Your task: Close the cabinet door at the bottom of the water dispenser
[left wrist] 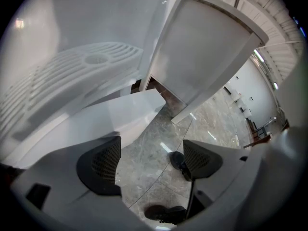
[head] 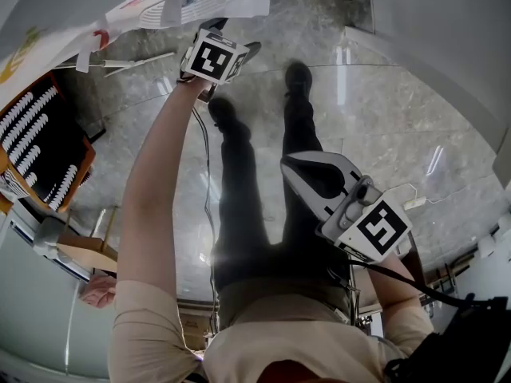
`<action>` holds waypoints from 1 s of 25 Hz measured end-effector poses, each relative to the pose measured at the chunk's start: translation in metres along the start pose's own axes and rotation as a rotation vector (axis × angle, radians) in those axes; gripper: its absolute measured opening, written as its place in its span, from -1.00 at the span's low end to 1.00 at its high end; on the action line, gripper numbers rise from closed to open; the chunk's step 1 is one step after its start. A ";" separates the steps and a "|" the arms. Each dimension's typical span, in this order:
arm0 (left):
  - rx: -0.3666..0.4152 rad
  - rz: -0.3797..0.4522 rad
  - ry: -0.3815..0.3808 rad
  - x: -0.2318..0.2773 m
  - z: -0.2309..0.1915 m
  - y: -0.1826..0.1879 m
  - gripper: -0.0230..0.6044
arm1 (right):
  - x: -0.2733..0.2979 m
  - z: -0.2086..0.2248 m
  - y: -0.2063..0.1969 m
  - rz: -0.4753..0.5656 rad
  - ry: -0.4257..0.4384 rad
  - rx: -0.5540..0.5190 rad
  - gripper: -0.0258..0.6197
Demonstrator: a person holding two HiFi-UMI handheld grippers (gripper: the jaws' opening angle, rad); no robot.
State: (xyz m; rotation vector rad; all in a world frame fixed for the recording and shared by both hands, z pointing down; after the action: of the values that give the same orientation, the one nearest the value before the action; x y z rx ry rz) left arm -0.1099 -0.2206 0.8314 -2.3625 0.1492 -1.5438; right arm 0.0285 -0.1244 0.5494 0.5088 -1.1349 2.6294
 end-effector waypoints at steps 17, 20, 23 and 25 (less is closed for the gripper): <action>0.012 0.023 0.041 0.006 -0.010 0.019 0.25 | -0.007 0.008 0.003 0.008 -0.006 -0.007 -0.88; 0.015 0.025 0.046 0.007 -0.010 0.020 0.25 | -0.008 0.008 0.002 0.004 -0.007 -0.010 -0.88; 0.015 0.028 0.052 0.010 -0.012 0.020 0.25 | -0.007 0.008 0.002 0.003 -0.008 -0.002 -0.88; 0.004 0.033 0.056 0.011 -0.015 0.021 0.25 | -0.007 0.009 0.003 0.005 -0.009 -0.001 -0.88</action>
State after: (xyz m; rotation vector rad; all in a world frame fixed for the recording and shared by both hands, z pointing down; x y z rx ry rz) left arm -0.1175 -0.2460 0.8396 -2.3032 0.1959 -1.5938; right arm 0.0354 -0.1335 0.5504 0.5190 -1.1419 2.6325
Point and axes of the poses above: the fingertips, and each gripper's own axes: x forward along the fingers, z to its right, y out of its top, the point moved 3 cm from there along -x, backward along the fingers, and after that the axes turned 6 degrees about -x, right-handed, at the moved point
